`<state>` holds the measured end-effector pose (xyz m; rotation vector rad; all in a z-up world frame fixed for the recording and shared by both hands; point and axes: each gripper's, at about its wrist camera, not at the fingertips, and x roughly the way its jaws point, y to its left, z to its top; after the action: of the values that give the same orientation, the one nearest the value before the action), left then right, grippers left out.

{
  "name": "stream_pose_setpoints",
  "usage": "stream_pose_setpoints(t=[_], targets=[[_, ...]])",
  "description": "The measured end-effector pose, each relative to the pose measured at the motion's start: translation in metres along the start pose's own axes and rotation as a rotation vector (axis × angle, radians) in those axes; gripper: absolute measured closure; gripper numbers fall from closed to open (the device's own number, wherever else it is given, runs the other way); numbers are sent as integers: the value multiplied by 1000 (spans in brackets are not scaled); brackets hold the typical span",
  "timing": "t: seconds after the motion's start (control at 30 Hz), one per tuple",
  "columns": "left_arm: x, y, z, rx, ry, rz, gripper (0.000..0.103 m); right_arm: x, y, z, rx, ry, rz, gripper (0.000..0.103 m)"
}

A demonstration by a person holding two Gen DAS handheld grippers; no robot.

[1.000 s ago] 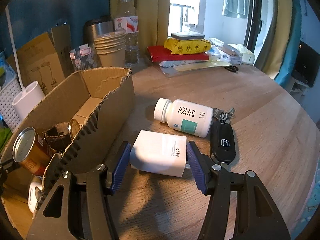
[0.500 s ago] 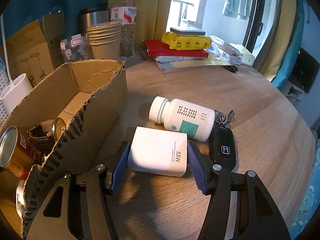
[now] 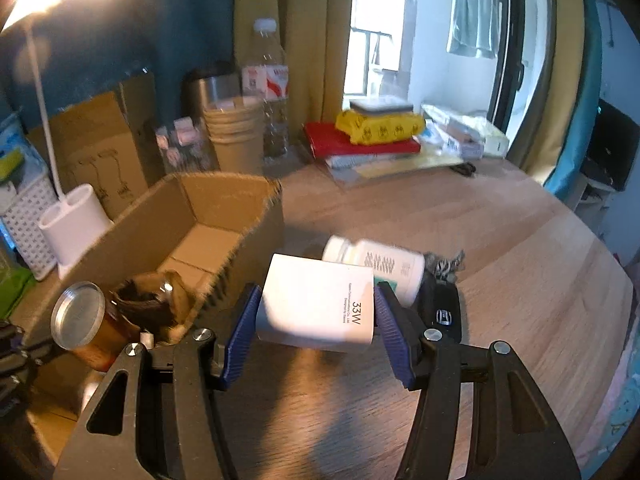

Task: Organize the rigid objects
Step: 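Lift the white charger with the right gripper and release it into the box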

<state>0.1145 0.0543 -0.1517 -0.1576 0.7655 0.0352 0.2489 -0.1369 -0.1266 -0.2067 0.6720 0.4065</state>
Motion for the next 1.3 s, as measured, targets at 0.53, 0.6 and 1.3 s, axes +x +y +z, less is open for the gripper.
stream_pose_setpoints(t=[0.53, 0.6, 1.3], targets=[[0, 0, 0, 0, -1, 0, 94, -14, 37, 35, -82, -72, 72, 43], [0, 0, 0, 0, 0, 0, 94, -12, 41, 37, -91, -74, 77, 43], [0, 1, 2, 0, -1, -1, 94, 36, 78, 56, -240, -26, 83, 43]])
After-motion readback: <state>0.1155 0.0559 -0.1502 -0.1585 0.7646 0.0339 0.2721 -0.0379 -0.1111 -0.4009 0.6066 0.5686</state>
